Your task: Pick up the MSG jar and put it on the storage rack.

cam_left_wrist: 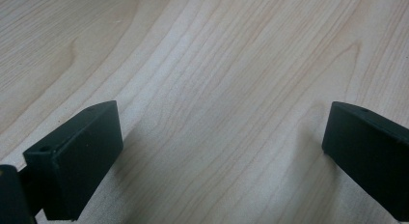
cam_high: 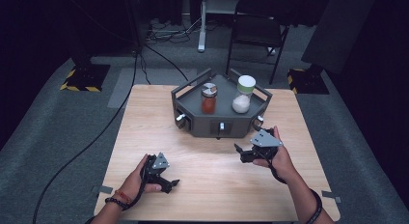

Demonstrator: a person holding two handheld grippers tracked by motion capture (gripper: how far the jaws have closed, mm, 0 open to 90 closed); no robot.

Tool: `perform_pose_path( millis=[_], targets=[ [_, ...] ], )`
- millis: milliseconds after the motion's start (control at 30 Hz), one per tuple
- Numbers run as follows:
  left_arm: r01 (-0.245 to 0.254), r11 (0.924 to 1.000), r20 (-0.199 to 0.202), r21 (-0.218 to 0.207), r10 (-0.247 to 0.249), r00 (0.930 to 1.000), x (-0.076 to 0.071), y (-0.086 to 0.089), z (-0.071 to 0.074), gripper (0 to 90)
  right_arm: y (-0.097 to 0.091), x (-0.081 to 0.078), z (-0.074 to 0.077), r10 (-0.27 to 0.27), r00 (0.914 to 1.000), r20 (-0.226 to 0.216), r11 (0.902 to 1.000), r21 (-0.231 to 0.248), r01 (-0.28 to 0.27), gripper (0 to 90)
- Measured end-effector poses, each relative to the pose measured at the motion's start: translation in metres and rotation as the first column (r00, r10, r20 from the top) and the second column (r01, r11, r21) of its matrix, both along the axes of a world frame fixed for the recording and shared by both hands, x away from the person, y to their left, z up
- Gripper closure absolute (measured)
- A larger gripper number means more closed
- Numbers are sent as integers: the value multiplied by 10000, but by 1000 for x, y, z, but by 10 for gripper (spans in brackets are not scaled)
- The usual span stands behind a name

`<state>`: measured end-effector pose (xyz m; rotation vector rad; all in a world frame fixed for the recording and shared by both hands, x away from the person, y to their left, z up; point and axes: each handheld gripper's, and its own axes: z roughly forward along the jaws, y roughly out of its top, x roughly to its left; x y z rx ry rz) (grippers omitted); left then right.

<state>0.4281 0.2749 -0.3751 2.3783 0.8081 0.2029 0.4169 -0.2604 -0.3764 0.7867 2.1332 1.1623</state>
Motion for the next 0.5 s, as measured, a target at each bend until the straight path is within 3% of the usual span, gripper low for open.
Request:
perform_pose_path(
  millis=[333,500],
  targets=[
    [10,10000,13,-9,-10,10000,0,0,0,3,-2,-8,-12,588,9970,-496,9967,-531,-614,22],
    [10,10000,12,-10,-10,10000,0,0,0,3,-6,-11,-16,766,9927,-931,9952,-542,-819,22]
  ],
)
